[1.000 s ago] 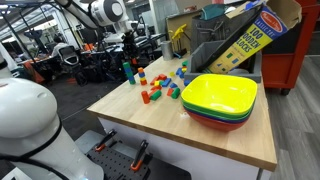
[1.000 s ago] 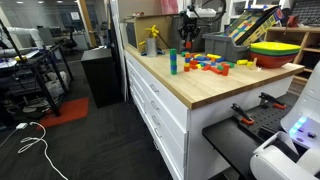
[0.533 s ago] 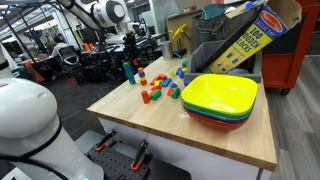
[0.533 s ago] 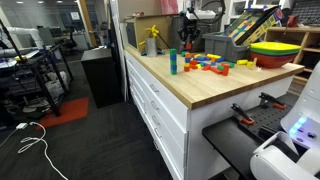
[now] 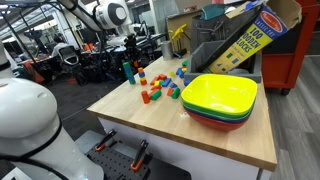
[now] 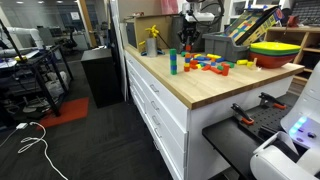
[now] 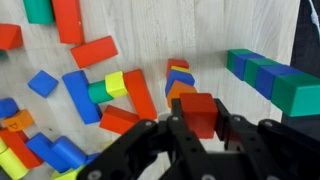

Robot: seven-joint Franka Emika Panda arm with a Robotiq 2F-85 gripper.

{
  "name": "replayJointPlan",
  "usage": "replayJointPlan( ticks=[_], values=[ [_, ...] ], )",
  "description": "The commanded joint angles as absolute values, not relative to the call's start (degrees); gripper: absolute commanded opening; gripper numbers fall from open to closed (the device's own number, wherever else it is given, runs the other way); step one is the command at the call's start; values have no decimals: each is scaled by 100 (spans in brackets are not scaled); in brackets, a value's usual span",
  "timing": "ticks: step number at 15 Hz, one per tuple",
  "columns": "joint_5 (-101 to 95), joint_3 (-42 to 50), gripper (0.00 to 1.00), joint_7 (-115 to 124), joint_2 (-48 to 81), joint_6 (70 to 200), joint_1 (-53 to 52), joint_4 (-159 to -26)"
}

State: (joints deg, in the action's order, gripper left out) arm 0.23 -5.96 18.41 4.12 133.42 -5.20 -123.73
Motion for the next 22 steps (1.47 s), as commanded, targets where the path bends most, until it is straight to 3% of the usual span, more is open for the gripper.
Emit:
replayJointPlan(
  ticks=[1, 22],
  values=[
    [132, -537, 8, 1888, 516, 13257, -537, -12187],
    [460, -442, 8, 1950, 722, 13339, -531, -12131]
  ],
)
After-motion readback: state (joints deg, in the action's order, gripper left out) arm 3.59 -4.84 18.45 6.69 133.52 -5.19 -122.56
